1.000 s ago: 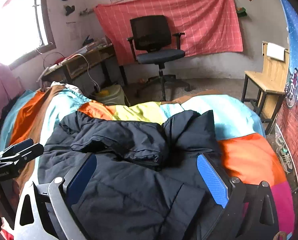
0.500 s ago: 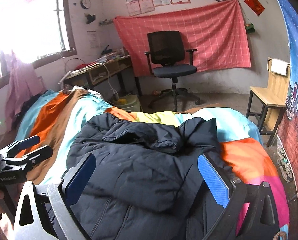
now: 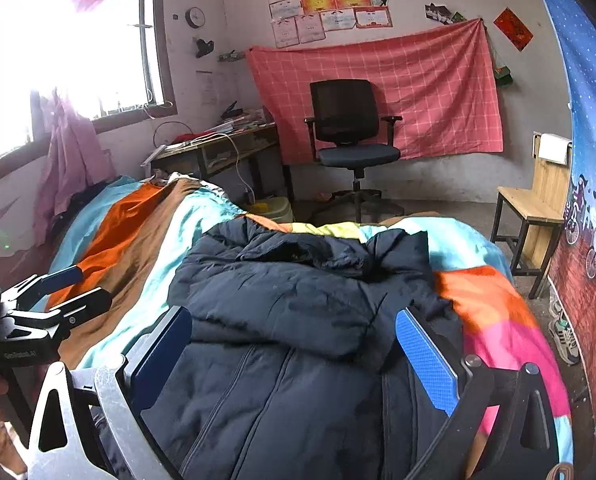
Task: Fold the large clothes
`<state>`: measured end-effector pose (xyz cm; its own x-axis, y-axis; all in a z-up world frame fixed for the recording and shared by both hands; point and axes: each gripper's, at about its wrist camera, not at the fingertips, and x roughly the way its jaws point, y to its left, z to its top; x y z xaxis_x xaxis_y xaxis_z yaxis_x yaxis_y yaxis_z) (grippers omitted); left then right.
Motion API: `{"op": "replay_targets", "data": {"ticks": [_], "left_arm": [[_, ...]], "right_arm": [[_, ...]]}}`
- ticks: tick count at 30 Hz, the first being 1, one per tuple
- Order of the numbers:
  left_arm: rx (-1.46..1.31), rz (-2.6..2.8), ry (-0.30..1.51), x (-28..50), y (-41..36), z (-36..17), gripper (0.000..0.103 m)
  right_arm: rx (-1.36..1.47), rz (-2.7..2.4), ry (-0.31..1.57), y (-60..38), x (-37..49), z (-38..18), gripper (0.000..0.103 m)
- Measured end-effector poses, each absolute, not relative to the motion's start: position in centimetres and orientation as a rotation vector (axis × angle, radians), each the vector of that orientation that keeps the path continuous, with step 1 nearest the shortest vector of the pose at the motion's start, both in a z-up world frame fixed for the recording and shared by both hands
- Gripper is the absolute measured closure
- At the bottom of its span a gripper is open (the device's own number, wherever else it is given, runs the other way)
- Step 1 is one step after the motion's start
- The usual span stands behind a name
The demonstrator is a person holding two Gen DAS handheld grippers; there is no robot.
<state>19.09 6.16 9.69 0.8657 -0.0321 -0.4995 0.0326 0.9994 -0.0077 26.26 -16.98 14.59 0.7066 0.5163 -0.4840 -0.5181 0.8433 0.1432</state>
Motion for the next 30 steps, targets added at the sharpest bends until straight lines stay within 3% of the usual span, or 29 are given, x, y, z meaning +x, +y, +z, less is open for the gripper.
{"op": "replay_targets", "data": {"ticks": [16,30], "left_arm": [[0.03,-0.083,0.622,14.3,3.8,3.9,0.002],[0.145,-0.096,0.746,10.8,4.4,-1.8,0.002]], "right_arm": [[-0.019,0.547,0.579,-19.7,20.9,10.8,0.0],[-0.224,0.625,0.729,-20.3,17.1,4.9,0.0]]}}
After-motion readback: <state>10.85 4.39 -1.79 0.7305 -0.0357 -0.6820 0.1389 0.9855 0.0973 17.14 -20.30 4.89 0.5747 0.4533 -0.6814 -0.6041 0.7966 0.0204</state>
